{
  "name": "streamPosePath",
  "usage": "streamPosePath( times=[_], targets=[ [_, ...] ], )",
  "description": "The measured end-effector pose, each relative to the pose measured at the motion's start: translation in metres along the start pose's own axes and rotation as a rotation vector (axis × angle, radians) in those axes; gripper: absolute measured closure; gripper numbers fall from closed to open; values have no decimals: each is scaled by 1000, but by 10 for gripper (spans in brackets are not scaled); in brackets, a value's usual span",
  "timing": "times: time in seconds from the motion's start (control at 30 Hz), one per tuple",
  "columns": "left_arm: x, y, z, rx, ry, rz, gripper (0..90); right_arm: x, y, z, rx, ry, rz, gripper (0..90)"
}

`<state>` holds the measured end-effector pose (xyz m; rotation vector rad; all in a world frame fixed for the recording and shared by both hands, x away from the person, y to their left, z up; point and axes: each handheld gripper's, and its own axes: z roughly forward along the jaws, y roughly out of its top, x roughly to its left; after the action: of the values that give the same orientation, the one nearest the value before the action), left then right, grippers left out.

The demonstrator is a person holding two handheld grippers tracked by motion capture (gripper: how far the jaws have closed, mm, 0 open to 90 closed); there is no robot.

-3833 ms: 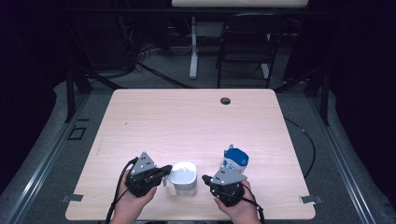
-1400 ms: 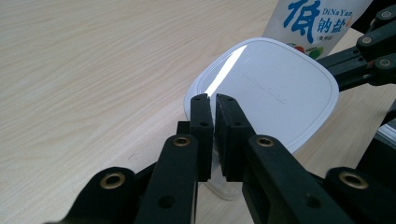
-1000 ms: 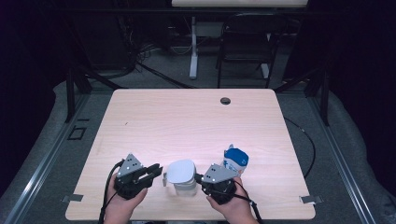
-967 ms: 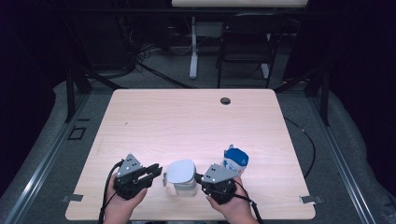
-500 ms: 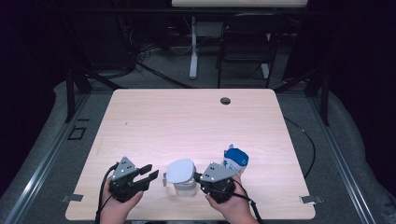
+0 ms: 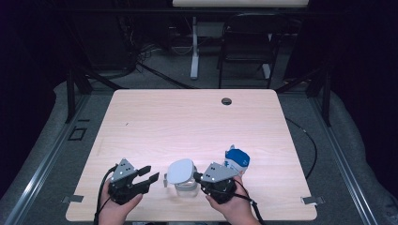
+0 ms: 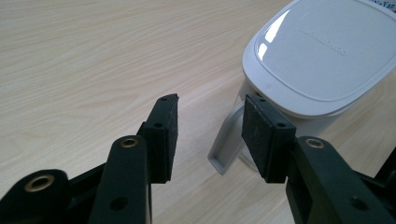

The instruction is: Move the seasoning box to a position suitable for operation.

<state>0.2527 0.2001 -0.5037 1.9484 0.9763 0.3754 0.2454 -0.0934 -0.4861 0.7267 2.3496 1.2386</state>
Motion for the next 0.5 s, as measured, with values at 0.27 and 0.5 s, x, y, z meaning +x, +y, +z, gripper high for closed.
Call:
streamPosePath(
  times=[0.27, 0.5],
  targets=[
    [2, 0, -2, -12, -6, -4, 554, 0, 8, 0, 1, -6, -13, 879],
    [3, 1, -3, -4, 0, -11, 553, 0, 13, 1, 12, -2, -21, 881]
  ],
)
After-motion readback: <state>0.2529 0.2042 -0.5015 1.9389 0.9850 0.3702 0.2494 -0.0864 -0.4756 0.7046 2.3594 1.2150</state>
